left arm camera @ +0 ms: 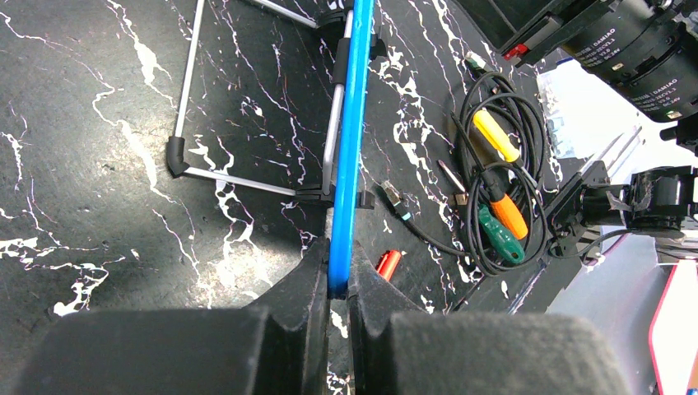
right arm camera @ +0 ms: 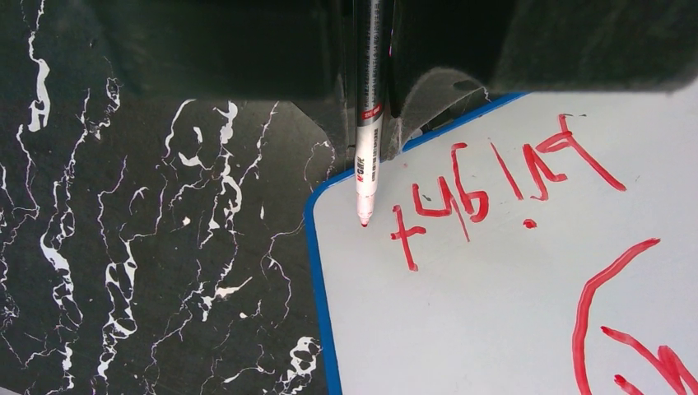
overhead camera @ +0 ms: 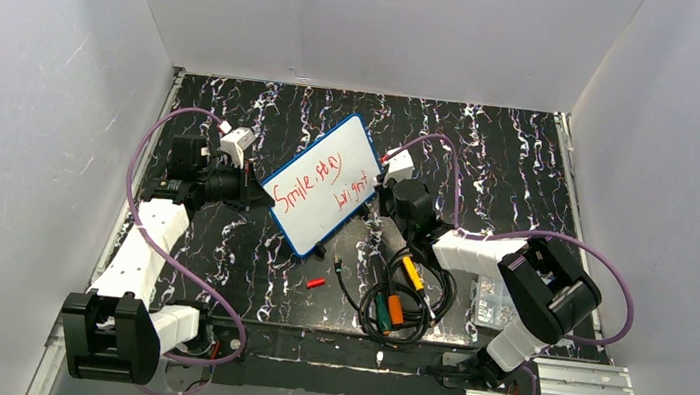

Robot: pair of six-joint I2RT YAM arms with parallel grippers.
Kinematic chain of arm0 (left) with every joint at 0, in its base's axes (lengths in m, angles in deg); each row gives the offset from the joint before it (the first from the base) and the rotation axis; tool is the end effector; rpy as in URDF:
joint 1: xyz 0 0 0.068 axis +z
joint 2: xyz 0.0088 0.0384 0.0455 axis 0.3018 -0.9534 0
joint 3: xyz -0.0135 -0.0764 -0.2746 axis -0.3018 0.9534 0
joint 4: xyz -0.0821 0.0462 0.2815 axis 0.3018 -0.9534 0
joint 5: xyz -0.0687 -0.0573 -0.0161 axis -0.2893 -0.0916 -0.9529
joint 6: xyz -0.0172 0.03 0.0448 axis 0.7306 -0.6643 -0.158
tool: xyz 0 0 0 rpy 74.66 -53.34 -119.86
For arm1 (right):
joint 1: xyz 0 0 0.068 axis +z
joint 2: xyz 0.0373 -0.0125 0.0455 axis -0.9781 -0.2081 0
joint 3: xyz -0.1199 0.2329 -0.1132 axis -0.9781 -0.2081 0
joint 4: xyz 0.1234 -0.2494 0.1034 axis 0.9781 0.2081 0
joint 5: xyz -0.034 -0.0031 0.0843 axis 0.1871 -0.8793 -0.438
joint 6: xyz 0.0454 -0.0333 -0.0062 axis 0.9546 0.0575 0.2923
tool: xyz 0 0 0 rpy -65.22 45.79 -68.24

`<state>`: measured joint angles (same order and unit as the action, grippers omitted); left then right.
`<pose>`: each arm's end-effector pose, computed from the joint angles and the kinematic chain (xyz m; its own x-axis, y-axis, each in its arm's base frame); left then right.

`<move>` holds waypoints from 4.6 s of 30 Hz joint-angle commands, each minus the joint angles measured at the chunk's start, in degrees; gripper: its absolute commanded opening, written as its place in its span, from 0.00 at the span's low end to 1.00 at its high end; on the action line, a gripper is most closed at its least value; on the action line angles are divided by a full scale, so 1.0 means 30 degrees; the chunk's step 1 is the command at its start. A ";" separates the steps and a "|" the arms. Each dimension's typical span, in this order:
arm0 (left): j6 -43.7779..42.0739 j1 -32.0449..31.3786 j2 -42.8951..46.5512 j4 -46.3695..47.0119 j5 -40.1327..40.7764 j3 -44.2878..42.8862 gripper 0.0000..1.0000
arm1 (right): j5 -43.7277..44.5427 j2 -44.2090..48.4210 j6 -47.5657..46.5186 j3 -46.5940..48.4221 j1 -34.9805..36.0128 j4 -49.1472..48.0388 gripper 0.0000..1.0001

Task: Write a sentence on the whiteboard
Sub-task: Write a sentence on the whiteboard, then close the whiteboard marker at the center of the board.

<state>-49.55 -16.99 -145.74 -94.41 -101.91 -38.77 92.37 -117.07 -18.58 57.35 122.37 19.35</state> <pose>0.2632 -0.0244 0.2753 -0.6420 -0.0233 -0.7664 0.5105 0.7329 -0.4498 0.2721 0.2461 0.1806 -0.2043 -0.1382 -0.9691 -0.3911 0.9191 -0.0487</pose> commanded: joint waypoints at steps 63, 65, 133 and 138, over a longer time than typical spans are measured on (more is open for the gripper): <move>-0.0587 -0.0222 0.3905 -0.1163 0.6137 0.0610 0.84 | -0.0684 1.1890 0.1700 -0.1216 0.0080 0.9067 0.01; -0.0571 -0.0222 0.5463 -0.0575 0.7516 0.1001 0.85 | -0.2472 1.2741 0.2040 -0.0858 0.0087 1.0719 0.01; 0.5686 -1.6583 0.2630 0.8795 0.0641 0.1671 0.00 | -1.5272 1.6941 1.2986 -0.0079 -0.0643 1.2534 0.78; 0.5696 -1.6562 0.2593 0.8912 0.0803 0.1787 0.00 | -1.5025 1.7971 1.5857 -0.2696 -0.0652 0.7669 0.59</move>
<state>-32.83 -66.49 -139.36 -69.89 -100.49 -34.22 44.13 -65.24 20.04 53.37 120.64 57.45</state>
